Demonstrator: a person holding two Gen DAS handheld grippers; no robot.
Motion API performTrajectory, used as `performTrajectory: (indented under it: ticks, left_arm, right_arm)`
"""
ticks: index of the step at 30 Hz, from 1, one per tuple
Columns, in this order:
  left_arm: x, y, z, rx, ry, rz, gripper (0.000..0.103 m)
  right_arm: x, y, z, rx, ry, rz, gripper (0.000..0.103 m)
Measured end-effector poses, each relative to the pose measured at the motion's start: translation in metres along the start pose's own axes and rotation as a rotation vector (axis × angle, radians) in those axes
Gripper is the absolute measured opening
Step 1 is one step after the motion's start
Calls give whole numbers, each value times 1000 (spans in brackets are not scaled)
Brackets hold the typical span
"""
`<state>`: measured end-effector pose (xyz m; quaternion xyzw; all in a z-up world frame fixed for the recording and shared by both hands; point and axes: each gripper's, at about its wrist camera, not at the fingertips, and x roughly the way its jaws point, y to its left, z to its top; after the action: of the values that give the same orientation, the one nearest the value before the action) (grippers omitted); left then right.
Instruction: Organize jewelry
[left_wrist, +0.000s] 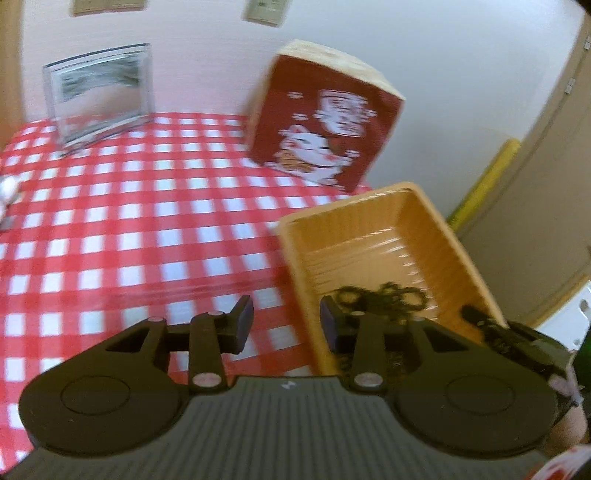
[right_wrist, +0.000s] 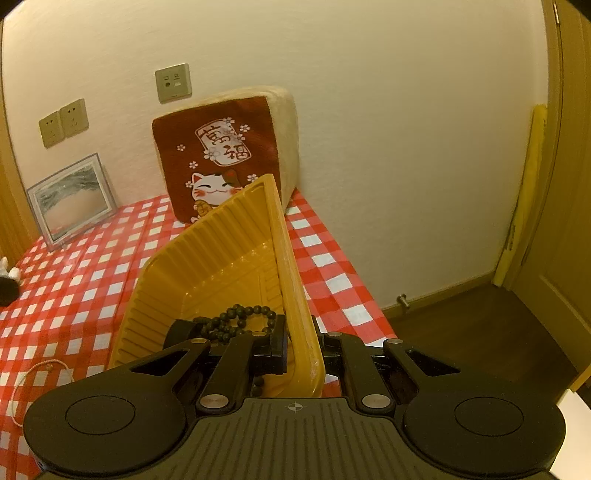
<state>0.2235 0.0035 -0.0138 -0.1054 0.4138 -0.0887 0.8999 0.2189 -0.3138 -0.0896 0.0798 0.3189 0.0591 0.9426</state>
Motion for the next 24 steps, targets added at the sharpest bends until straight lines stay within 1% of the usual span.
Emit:
performTrajectory:
  ticks: [8,12,18,24]
  left_arm:
    - [-28,51,-26,-56,-21,158,36]
    - [-39,73,-41,-90,-12,223,36]
    - [-44,94,-64,-117,15,292,36]
    - [-31,103,-79,-127,46,313,36]
  right_arm:
    - [-1,0,-1,-6,1,-3,9]
    - [-1,1,-1,-11,7,-8,9]
    - [1,2,-2,-15,17,-16,9]
    - [3,3,-1,-15,22,-18,9]
